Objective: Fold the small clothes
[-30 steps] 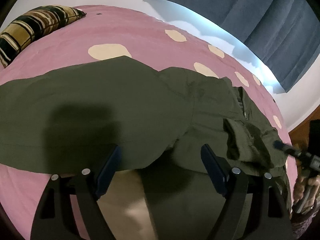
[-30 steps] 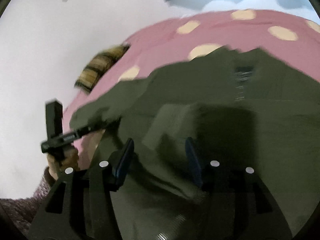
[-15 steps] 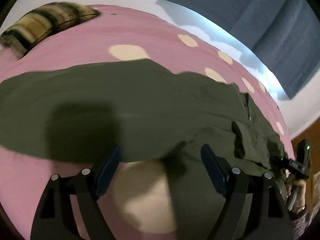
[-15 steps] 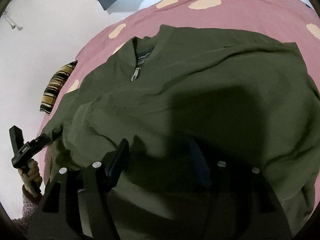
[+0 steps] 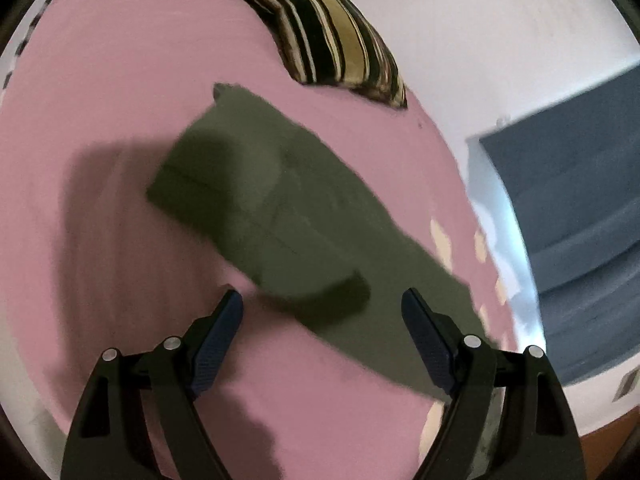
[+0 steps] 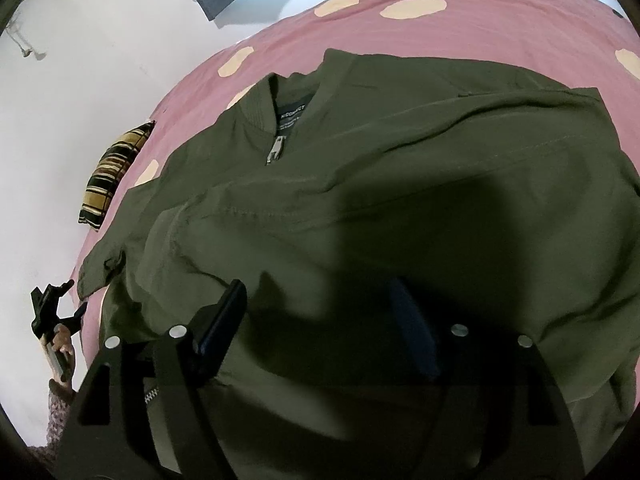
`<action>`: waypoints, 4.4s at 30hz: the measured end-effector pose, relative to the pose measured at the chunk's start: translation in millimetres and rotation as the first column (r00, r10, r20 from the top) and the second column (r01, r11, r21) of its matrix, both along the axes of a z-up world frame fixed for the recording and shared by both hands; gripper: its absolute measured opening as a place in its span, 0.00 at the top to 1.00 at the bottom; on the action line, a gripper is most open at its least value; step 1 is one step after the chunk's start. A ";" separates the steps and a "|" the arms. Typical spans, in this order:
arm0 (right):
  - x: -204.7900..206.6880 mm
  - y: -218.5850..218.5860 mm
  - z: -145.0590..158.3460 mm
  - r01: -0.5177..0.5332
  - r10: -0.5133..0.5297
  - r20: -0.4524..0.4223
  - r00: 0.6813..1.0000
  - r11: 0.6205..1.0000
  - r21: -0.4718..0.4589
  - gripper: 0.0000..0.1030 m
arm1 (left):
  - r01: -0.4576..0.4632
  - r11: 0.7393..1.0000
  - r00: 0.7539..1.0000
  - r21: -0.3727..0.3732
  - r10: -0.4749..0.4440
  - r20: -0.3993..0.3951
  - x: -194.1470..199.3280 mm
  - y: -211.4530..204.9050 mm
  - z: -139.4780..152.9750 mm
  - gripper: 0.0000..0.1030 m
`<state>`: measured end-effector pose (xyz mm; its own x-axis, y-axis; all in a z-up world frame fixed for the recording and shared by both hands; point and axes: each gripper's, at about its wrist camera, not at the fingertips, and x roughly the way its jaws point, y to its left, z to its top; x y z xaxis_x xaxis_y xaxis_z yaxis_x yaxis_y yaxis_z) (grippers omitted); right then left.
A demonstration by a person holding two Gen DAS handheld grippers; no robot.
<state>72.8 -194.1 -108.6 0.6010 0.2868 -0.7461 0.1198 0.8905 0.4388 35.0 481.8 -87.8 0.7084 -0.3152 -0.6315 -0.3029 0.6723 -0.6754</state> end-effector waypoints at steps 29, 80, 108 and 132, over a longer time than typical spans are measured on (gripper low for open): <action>-5.9 -2.9 8.9 0.032 -0.033 0.042 0.999 0.999 0.021 0.25 | 0.243 0.847 0.928 0.473 -0.344 0.140 34.9 -209.1 172.2 0.74; 37.3 67.6 79.7 -0.018 0.035 0.071 0.997 0.974 -0.224 0.25 | 0.607 0.551 0.661 0.573 -0.750 0.021 -22.4 -461.3 95.4 0.26; -46.9 -87.5 21.7 0.134 -0.158 0.051 0.986 0.940 0.312 0.29 | 0.582 0.652 0.787 0.486 -0.602 -0.135 17.6 -372.5 35.6 0.26; -29.8 -76.4 -6.9 0.176 -0.176 -0.013 0.984 0.984 -0.010 0.97 | 0.590 0.631 0.789 0.504 -0.582 -0.196 25.7 -368.4 13.8 0.26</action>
<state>43.1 -270.5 -115.5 0.6312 0.1710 -0.7565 0.2810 0.8587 0.4286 60.7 113.4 -74.0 0.4803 -0.2872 -0.8288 0.2725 0.9470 -0.1703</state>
